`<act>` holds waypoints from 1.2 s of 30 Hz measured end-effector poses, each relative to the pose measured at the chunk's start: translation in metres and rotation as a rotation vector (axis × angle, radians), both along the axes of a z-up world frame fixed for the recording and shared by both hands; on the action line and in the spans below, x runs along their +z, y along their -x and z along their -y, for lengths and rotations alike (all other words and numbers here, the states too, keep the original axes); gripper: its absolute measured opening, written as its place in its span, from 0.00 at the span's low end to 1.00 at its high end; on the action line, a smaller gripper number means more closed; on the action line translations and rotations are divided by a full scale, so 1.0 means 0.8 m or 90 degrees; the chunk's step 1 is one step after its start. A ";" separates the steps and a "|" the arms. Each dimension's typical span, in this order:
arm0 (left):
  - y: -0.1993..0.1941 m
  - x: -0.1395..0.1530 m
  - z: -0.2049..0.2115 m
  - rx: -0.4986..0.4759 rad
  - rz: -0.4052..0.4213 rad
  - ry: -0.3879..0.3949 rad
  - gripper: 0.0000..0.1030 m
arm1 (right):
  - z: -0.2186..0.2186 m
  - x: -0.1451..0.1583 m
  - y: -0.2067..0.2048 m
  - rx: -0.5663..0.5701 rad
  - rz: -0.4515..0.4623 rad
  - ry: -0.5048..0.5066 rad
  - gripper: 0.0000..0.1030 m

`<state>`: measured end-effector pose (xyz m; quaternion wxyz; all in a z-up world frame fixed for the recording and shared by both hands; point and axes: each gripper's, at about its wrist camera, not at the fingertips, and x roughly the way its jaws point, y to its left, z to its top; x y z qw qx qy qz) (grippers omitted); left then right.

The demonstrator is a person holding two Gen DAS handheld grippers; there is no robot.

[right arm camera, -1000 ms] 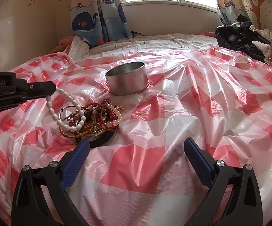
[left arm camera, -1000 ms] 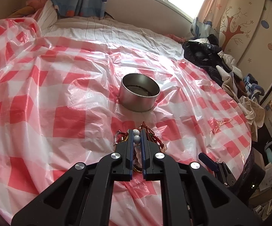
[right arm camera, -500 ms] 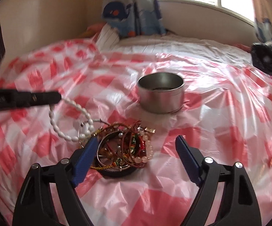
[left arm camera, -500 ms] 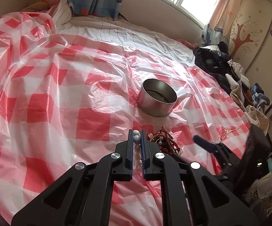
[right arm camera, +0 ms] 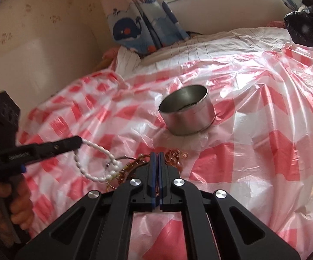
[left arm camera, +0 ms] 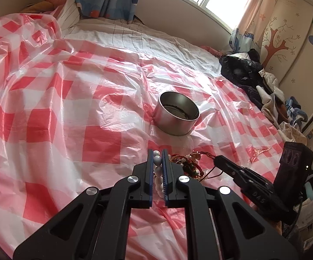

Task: Organize jewelry
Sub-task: 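Lift the pearl bracelet with the left tool and carry it over the silver tin, then open the left tool to drop the pearl bracelet into the tin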

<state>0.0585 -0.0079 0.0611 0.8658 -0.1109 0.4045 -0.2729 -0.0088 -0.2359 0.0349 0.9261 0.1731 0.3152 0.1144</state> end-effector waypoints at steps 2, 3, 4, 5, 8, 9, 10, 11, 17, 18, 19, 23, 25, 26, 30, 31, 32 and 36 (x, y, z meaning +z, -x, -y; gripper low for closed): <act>0.003 0.005 0.000 -0.001 0.006 0.011 0.06 | 0.006 0.012 0.009 -0.003 0.023 -0.020 0.02; 0.004 0.008 0.001 -0.002 0.010 0.014 0.06 | 0.009 0.017 0.013 -0.006 0.030 -0.028 0.02; 0.004 0.012 0.002 -0.003 0.013 0.021 0.06 | 0.015 0.022 0.014 -0.011 0.035 -0.034 0.02; 0.005 0.014 0.002 -0.004 0.011 0.031 0.06 | 0.019 0.026 0.016 -0.013 0.038 -0.040 0.02; 0.003 0.024 0.007 -0.012 0.009 0.049 0.06 | 0.029 0.040 0.016 -0.016 0.046 -0.049 0.02; 0.002 0.027 0.010 -0.014 0.007 0.053 0.06 | 0.031 0.044 0.015 -0.016 0.048 -0.049 0.02; 0.000 0.030 0.013 -0.018 0.007 0.057 0.06 | 0.033 0.047 0.012 -0.016 0.050 -0.050 0.02; -0.002 0.034 0.016 -0.021 0.008 0.057 0.06 | 0.035 0.050 0.008 -0.015 0.051 -0.051 0.02; -0.030 0.059 0.043 -0.042 0.022 0.054 0.06 | 0.037 0.062 -0.015 -0.007 0.061 -0.056 0.03; -0.037 0.062 0.049 -0.046 0.023 0.055 0.06 | 0.037 0.063 -0.020 -0.007 0.063 -0.056 0.02; -0.046 0.064 0.058 -0.051 0.023 0.057 0.06 | 0.038 0.065 -0.026 -0.006 0.065 -0.056 0.02; -0.083 0.066 0.100 -0.072 0.022 0.061 0.06 | 0.041 0.069 -0.047 -0.006 0.071 -0.055 0.02; -0.100 0.063 0.119 -0.080 0.019 0.066 0.06 | 0.043 0.070 -0.056 -0.007 0.074 -0.054 0.02; -0.108 0.061 0.127 -0.083 0.017 0.071 0.06 | 0.045 0.071 -0.061 -0.007 0.076 -0.053 0.02; -0.146 0.037 0.154 -0.077 -0.002 0.051 0.06 | 0.051 0.073 -0.086 -0.009 0.081 -0.048 0.03; -0.156 0.027 0.158 -0.069 -0.013 0.032 0.06 | 0.051 0.072 -0.094 -0.008 0.080 -0.047 0.03; -0.166 0.015 0.160 -0.058 -0.024 0.009 0.06 | 0.051 0.072 -0.100 -0.007 0.080 -0.046 0.03; -0.187 -0.014 0.154 -0.043 -0.047 -0.043 0.07 | 0.046 0.073 -0.125 0.002 0.088 -0.045 0.03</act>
